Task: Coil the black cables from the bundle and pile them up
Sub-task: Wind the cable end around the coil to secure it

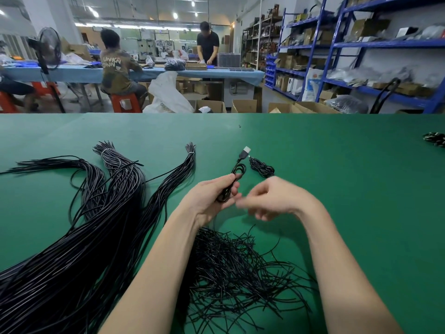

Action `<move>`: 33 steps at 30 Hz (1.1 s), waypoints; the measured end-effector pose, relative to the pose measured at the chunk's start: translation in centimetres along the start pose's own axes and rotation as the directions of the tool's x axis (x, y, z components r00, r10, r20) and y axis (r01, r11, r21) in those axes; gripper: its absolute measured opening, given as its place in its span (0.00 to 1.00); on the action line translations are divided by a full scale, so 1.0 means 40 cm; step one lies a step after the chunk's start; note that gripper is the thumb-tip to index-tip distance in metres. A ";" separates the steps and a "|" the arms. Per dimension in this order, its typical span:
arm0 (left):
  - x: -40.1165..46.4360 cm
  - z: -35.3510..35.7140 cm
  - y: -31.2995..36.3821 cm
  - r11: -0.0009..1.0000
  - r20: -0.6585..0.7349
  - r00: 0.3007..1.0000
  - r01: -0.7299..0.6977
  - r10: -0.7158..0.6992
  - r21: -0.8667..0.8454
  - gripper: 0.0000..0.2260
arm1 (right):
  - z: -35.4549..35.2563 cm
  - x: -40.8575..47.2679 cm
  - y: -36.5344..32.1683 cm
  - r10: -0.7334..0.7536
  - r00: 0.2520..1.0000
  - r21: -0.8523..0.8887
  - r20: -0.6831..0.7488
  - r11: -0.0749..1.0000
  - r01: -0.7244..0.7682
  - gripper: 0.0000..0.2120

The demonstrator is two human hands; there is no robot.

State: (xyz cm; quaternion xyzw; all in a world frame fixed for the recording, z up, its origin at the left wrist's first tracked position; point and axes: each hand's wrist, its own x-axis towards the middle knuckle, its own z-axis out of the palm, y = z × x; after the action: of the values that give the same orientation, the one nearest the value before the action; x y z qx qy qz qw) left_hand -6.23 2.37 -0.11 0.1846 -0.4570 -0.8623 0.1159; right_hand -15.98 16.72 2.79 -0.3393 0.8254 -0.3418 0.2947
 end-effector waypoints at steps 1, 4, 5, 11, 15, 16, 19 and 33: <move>0.002 -0.003 0.001 0.999 -0.016 1.000 -0.009 0.009 -0.043 0.06 | 0.010 -0.004 -0.005 0.043 0.992 -0.151 0.117 0.988 -0.025 0.19; 0.003 -0.009 0.008 0.986 -0.042 0.999 -0.019 0.012 -0.164 0.06 | 0.051 -0.002 -0.020 0.118 0.955 -0.351 0.271 0.936 -0.017 0.17; 0.002 -0.009 0.011 0.979 -0.043 0.999 -0.018 0.009 -0.203 0.06 | 0.064 0.001 -0.025 0.117 0.955 -0.377 0.274 0.926 -0.005 0.16; -0.005 -0.009 0.015 0.956 -0.043 0.999 -0.022 0.010 -0.291 0.07 | 0.054 -0.002 -0.027 0.018 0.957 -0.327 0.290 0.941 0.081 0.02; -0.001 -0.015 0.012 0.960 -0.037 0.999 -0.031 0.022 -0.279 0.08 | 0.007 -0.028 -0.006 -0.093 0.971 -0.063 0.221 0.992 0.109 0.02; 0.000 -0.017 0.011 0.963 -0.037 0.999 -0.037 0.029 -0.268 0.08 | -0.004 -0.035 -0.001 -0.116 0.980 0.028 0.163 0.993 0.113 0.01; 0.006 -0.016 0.006 0.973 -0.051 0.997 -0.076 0.066 -0.219 0.07 | -0.027 -0.043 0.001 -0.158 0.973 0.392 -0.169 0.895 0.213 0.02; 0.002 0.031 -0.011 0.923 -0.006 0.931 -0.360 0.364 0.135 0.08 | 0.063 0.009 -0.047 -0.358 0.623 0.042 -0.696 0.845 0.533 0.13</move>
State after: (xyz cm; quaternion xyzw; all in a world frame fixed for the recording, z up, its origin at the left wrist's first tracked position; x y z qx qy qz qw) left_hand -6.85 3.51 0.15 0.1173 -0.5373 -0.7911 0.2678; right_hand -13.71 14.51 2.66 -0.3508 0.7146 -0.6007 -0.0740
